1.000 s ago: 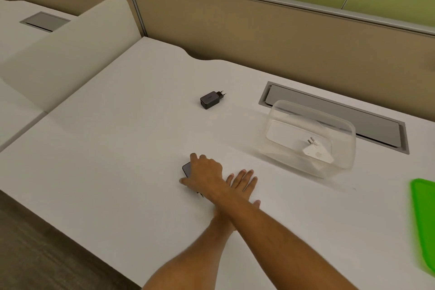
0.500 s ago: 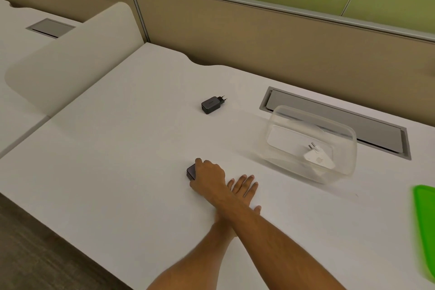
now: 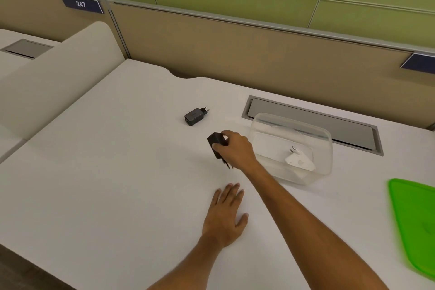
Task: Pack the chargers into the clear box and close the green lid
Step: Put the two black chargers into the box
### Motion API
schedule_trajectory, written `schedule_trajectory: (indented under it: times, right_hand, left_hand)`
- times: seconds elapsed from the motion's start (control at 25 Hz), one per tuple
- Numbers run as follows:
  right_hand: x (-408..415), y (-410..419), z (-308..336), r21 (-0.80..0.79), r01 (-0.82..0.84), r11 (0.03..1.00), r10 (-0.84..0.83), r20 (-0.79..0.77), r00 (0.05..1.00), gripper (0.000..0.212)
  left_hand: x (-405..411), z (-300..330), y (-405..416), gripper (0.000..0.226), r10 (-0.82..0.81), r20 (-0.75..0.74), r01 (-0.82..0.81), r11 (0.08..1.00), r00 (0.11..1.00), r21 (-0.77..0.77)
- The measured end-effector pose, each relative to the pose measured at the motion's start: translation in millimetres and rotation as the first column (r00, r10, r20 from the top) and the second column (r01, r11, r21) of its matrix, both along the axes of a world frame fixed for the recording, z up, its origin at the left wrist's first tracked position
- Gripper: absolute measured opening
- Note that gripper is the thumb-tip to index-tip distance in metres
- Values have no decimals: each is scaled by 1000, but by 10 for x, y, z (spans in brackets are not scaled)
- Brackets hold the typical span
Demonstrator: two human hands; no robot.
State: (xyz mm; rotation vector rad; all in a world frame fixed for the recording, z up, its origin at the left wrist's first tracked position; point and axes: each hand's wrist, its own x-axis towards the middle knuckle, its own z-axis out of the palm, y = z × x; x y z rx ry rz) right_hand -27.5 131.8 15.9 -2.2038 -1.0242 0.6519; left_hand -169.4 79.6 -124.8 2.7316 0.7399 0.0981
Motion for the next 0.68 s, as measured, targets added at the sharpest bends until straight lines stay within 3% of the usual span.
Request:
schedule_trajectory:
  times: [0.08,0.12,0.24,0.32,0.52,0.68]
  right_hand:
    - [287,-45,147,111,155,982,-125,-237,963,33]
    - [429,-69,195,155,270,950,-193,-388,901,24]
    - [820,-184,259,98,580,809,-293,-788,542,14]
    - [1036,-292,184,35,587,809,-274,-861,428,20]
    - [1284,-438,-209,-125,551,825,-394,-826,403,11]
    - [1390,-390,-474,-216,504,836,-501,-673,544,21]
  left_hand:
    - [37,5,3,66,-14,5,14,1000,1000,17]
    - [38,15,6,65,-13,11,13,1000,1000,16]
    - [11,13,7,64,-17,6,17,1000,1000,9]
    - [16,34,6,64,-20,10,20,1000,1000,8]
    - [22,33,4,64,-21,17,21,1000,1000,15]
    - [27,25,6,63,-23,15,23,999,1000,25]
